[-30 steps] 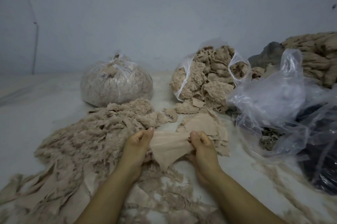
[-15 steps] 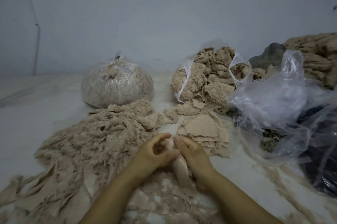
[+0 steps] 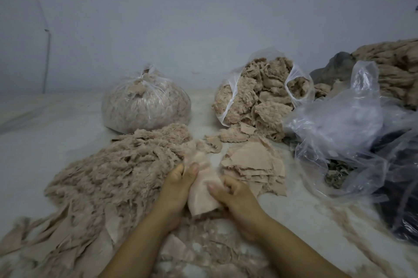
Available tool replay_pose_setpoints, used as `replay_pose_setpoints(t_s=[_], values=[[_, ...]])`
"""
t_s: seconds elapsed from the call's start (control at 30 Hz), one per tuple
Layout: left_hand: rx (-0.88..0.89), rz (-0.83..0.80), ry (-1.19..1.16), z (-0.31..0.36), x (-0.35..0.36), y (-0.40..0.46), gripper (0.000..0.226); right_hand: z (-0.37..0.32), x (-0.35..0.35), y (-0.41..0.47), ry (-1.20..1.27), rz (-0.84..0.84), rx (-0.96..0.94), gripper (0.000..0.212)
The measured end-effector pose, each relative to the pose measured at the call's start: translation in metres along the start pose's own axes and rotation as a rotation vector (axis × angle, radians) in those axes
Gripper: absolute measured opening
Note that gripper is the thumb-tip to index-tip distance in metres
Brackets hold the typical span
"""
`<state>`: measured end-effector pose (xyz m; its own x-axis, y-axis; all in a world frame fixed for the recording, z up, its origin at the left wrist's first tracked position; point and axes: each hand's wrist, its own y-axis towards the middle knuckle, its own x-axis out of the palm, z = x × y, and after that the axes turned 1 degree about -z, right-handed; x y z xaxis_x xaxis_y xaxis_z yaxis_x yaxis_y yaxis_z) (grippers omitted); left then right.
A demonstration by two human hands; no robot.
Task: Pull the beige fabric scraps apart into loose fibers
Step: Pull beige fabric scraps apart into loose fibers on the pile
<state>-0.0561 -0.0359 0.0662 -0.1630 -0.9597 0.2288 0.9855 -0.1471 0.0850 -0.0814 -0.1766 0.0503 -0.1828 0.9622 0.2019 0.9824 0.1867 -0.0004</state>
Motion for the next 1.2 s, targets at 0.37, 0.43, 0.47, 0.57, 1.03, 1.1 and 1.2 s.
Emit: replay_pose_setpoints(t_s=[0.37, 0.43, 0.47, 0.57, 1.03, 1.1, 1.2], values=[[-0.001, 0.329, -0.13, 0.008, -0.016, 0.013, 0.02, -0.007, -0.019, 0.001, 0.054, 0.109, -0.079, 0.032], [-0.009, 0.379, -0.174, 0.008, -0.024, 0.016, 0.022, -0.009, -0.023, 0.0, 0.017, 0.053, -0.017, 0.033], [-0.004, 0.386, -0.144, 0.007, -0.024, 0.017, 0.023, -0.008, -0.022, -0.001, 0.015, 0.02, 0.037, 0.036], [0.04, 0.291, -0.043, -0.002, -0.011, 0.012, 0.022, -0.007, -0.008, 0.0, 0.109, -0.086, 0.182, 0.049], [0.028, 0.212, 0.007, -0.01, -0.003, 0.01, 0.017, -0.015, -0.019, 0.008, -0.092, 0.294, -0.237, 0.031], [0.032, 0.245, 0.038, -0.009, -0.006, 0.011, 0.019, -0.019, -0.021, 0.012, -0.112, 0.3, -0.264, 0.034], [0.109, 0.322, 0.108, -0.002, -0.016, 0.014, 0.025, -0.035, -0.032, 0.023, -0.19, 0.381, -0.308, 0.034]])
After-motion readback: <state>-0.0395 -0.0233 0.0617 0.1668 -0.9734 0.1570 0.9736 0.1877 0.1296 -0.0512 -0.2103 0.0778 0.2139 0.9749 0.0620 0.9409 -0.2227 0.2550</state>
